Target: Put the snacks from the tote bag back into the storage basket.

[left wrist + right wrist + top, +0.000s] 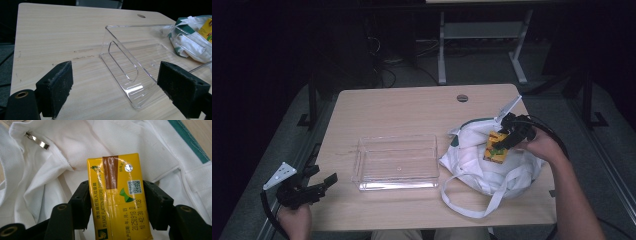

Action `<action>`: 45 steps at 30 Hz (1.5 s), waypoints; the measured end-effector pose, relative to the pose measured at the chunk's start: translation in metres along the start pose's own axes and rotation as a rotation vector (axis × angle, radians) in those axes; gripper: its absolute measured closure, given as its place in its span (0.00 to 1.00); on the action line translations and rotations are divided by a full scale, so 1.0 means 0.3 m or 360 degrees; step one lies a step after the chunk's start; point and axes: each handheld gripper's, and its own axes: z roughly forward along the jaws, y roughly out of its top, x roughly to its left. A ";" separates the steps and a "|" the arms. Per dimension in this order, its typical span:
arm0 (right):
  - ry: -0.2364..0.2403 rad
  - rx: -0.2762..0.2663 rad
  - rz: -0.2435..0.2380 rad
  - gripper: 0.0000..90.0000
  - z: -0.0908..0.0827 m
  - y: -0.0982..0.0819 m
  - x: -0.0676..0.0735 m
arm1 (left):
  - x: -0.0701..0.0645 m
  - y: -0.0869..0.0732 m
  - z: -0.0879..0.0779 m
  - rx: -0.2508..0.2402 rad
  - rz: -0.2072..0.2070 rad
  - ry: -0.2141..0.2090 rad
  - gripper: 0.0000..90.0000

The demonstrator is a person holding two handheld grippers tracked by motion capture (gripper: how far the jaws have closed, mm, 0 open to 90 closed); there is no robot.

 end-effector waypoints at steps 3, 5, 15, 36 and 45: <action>0.0006 -0.0001 -0.0004 0.49 0.000 0.000 -0.002 | 0.000 0.000 0.000 0.0000 -0.0001 0.0000 0.14; 0.0007 0.0000 -0.0006 0.49 0.000 0.000 -0.002 | 0.000 0.000 -0.001 0.0002 0.0001 0.0002 0.14; 0.0030 0.0000 -0.0029 0.54 -0.004 -0.001 -0.006 | 0.001 0.001 -0.001 0.0004 0.0004 0.0003 0.14; 0.0048 -0.0014 -0.0058 0.58 -0.018 0.010 0.004 | 0.002 0.000 -0.003 0.0001 -0.0004 0.0008 0.14; 0.0052 -0.0044 -0.0056 0.58 -0.033 0.016 0.012 | 0.002 0.001 -0.005 0.0000 -0.0004 0.0009 0.14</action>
